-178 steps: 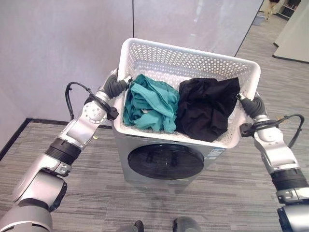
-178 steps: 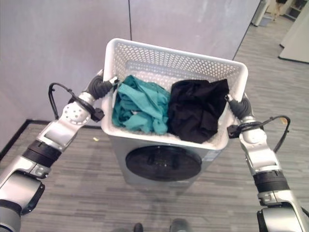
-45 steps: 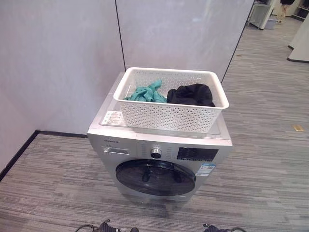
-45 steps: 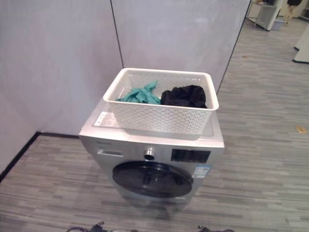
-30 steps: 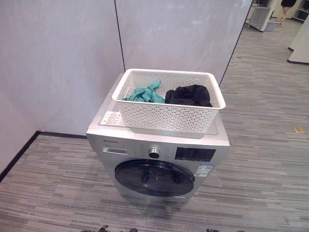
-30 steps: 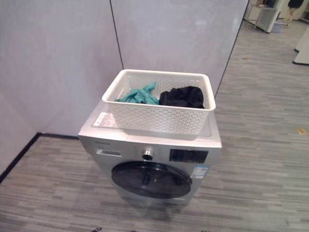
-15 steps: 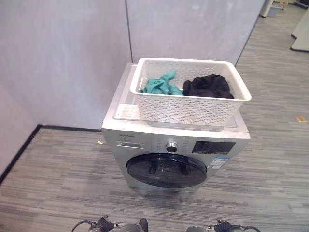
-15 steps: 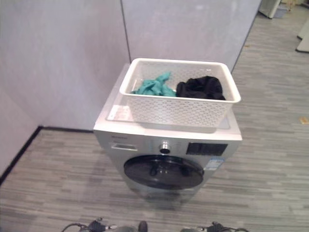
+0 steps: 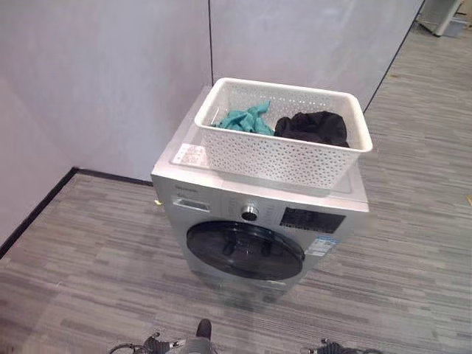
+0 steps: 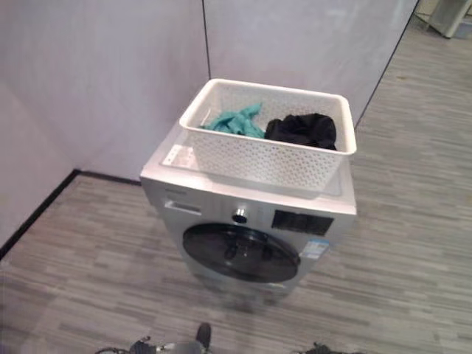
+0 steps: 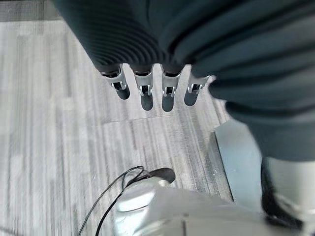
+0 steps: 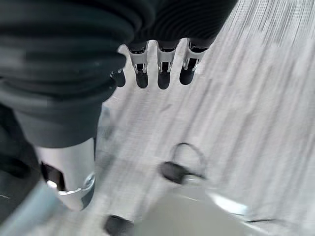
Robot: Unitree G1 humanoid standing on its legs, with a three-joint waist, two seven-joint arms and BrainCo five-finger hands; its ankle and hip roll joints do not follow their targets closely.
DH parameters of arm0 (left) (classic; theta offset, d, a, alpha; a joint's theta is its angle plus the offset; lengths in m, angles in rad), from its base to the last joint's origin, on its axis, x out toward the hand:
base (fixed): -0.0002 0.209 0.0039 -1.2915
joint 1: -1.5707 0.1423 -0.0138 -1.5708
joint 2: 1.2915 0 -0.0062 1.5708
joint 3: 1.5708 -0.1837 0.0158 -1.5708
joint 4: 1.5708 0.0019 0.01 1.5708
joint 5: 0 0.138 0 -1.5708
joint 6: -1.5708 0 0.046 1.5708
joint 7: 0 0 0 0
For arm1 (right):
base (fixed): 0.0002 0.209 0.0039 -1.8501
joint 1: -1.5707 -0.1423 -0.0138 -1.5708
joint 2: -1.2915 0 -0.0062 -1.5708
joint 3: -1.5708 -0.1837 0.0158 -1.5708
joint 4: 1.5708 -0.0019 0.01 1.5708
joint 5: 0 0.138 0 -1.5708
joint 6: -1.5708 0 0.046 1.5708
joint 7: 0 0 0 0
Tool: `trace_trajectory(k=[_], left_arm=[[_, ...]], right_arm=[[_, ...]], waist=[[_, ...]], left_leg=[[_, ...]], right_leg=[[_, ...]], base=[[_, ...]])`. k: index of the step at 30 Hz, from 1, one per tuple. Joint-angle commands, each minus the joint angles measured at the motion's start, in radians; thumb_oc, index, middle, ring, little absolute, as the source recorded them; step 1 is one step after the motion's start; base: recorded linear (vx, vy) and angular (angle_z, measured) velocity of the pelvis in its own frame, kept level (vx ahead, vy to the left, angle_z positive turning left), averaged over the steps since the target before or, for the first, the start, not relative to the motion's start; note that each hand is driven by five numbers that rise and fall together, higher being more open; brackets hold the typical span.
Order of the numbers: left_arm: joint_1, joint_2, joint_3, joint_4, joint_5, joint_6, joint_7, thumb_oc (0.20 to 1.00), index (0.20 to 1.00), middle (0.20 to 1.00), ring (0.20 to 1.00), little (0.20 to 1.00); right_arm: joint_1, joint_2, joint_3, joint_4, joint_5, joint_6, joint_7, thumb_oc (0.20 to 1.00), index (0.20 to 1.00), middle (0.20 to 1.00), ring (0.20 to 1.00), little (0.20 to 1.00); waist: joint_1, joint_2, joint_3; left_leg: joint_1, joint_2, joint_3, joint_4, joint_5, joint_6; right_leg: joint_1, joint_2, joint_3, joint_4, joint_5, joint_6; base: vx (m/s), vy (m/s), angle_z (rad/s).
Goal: Grab the laundry basket,head to the washer,open it,put in the laundry and shut it.
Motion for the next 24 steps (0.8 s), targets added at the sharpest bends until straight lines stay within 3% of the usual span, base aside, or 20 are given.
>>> trace_trajectory(k=[1, 2, 4, 5, 6, 8, 10, 11, 12, 17, 18, 24], left_arm=[[-0.005, 0.006, -0.012, 0.036, -0.003, 0.013, 0.006, 1.000, 1.000, 1.000, 1.000, 1.000], [-0.026, 0.005, -0.011, 0.036, -0.012, 0.009, 0.015, 1.000, 1.000, 1.000, 1.000, 1.000], [-0.025, 0.007, -0.006, 0.027, -0.004, 0.010, 0.008, 1.000, 1.000, 1.000, 1.000, 1.000], [-0.021, 0.008, -0.003, 0.025, 0.001, 0.010, 0.007, 1.000, 1.000, 1.000, 1.000, 1.000], [-0.014, 0.008, 0.000, 0.024, 0.008, 0.010, 0.005, 1.000, 1.000, 1.000, 1.000, 1.000], [-0.004, 0.013, 0.004, 0.029, 0.017, 0.015, 0.007, 1.000, 1.000, 1.000, 1.000, 1.000], [0.006, 0.010, 0.008, 0.032, 0.022, 0.020, 0.006, 1.000, 1.000, 1.000, 1.000, 1.000], [0.023, -0.003, 0.008, 0.038, 0.044, 0.023, -0.007, 1.000, 1.000, 1.000, 1.000, 1.000], [0.022, -0.006, -0.008, 0.036, 0.063, 0.019, -0.013, 1.000, 1.000, 1.000, 1.000, 1.000], [0.017, -0.001, -0.027, 0.032, 0.082, 0.013, -0.023, 1.000, 1.000, 1.000, 1.000, 1.000], [0.029, 0.012, -0.055, -0.010, 0.119, -0.001, -0.031, 1.000, 1.000, 1.000, 1.000, 1.000], [0.022, 0.027, -0.094, -0.092, 0.105, -0.022, -0.028, 1.000, 1.000, 1.000, 1.000, 1.000]], right_arm=[[-0.023, -0.044, 0.014, -0.028, 0.009, -0.016, -0.014, 1.000, 1.000, 1.000, 1.000, 1.000], [-0.003, -0.065, 0.006, -0.017, -0.003, -0.018, -0.018, 1.000, 1.000, 1.000, 1.000, 1.000], [0.015, -0.075, -0.003, -0.017, -0.015, -0.013, -0.019, 1.000, 1.000, 1.000, 1.000, 1.000], [0.025, -0.079, -0.007, -0.015, -0.016, -0.013, -0.020, 1.000, 1.000, 1.000, 1.000, 1.000], [0.039, -0.088, -0.020, -0.015, -0.010, -0.018, -0.023, 1.000, 1.000, 1.000, 1.000, 1.000], [0.062, -0.092, -0.047, -0.006, 0.007, -0.018, -0.019, 1.000, 1.000, 1.000, 1.000, 1.000], [0.067, -0.096, -0.066, -0.002, 0.021, -0.017, -0.015, 1.000, 1.000, 1.000, 1.000, 1.000], [0.073, -0.099, -0.080, 0.001, 0.019, -0.013, -0.006, 1.000, 1.000, 1.000, 1.000, 1.000], [0.070, -0.100, -0.094, 0.003, 0.019, -0.012, -0.004, 1.000, 1.000, 1.000, 1.000, 1.000], [0.057, -0.095, -0.091, -0.015, 0.009, -0.010, 0.001, 1.000, 1.000, 1.000, 1.000, 1.000], [0.025, -0.105, -0.080, -0.106, 0.022, -0.023, -0.007, 1.000, 1.000, 1.000, 1.000, 1.000], [-0.057, -0.135, -0.031, -0.319, 0.034, -0.048, -0.037, 1.000, 1.000, 1.000, 1.000, 1.000]], waist=[[-0.019, -0.024, 0.032], [-0.037, -0.039, 0.065], [-0.063, -0.063, 0.066], [-0.071, -0.077, 0.065], [-0.082, -0.100, 0.060], [-0.098, -0.107, 0.037], [-0.113, -0.087, 0.012], [-0.133, -0.053, -0.021], [-0.140, -0.040, -0.035], [-0.135, -0.035, -0.030], [-0.126, -0.039, -0.018], [-0.105, -0.056, 0.013]], left_leg=[[0.008, -0.078, 0.065, -0.051, -0.130, 0.149], [-0.036, -0.049, 0.140, -0.020, -0.141, 0.136], [-0.006, 0.022, 0.251, 0.079, -0.202, 0.144], [0.000, 0.042, 0.248, 0.158, -0.253, 0.150], [0.025, 0.067, 0.187, 0.303, -0.290, 0.154], [0.120, 0.108, 0.114, 0.389, -0.302, 0.158], [0.197, 0.095, 0.097, 0.317, -0.314, 0.133], [0.287, 0.089, 0.179, 0.169, -0.397, 0.115], [0.306, 0.059, 0.193, 0.085, -0.433, 0.107], [0.325, 0.023, 0.215, 0.003, -0.438, 0.110], [0.322, -0.005, 0.216, -0.004, -0.445, 0.122], [0.311, -0.050, 0.217, -0.012, -0.452, 0.154]], right_leg=[[0.018, -0.077, 0.040, -0.008, -0.036, 0.111], [0.004, -0.084, -0.018, -0.005, -0.032, 0.103], [-0.013, -0.113, -0.074, -0.001, -0.023, 0.096], [-0.017, -0.128, -0.088, -0.005, -0.017, 0.091], [-0.022, -0.149, -0.097, -0.022, 0.002, 0.084], [-0.025, -0.157, -0.105, -0.032, 0.021, 0.087], [-0.033, -0.161, -0.107, -0.043, 0.043, 0.105], [-0.045, -0.174, -0.117, -0.059, 0.055, 0.127], [-0.061, -0.199, -0.130, -0.067, 0.080, 0.141], [-0.077, -0.252, -0.163, -0.078, 0.120, 0.174], [-0.084, -0.282, -0.162, -0.077, 0.150, 0.194], [-0.118, -0.321, -0.157, -0.057, 0.187, 0.223]], base=[[-0.22, -0.138, 0.58], [-0.31, -0.161, 0.43], [-0.30, -0.138, 1.02], [-0.24, -0.066, 1.55], [-0.20, -0.017, 1.10], [-0.08, 0.097, 0.40], [0.00, 0.273, 0.44], [-0.07, 0.444, 0.61], [-0.10, 0.454, 0.46], [-0.09, 0.218, 0.59], [-0.07, 0.169, 0.18], [-0.13, 0.152, -0.04]])
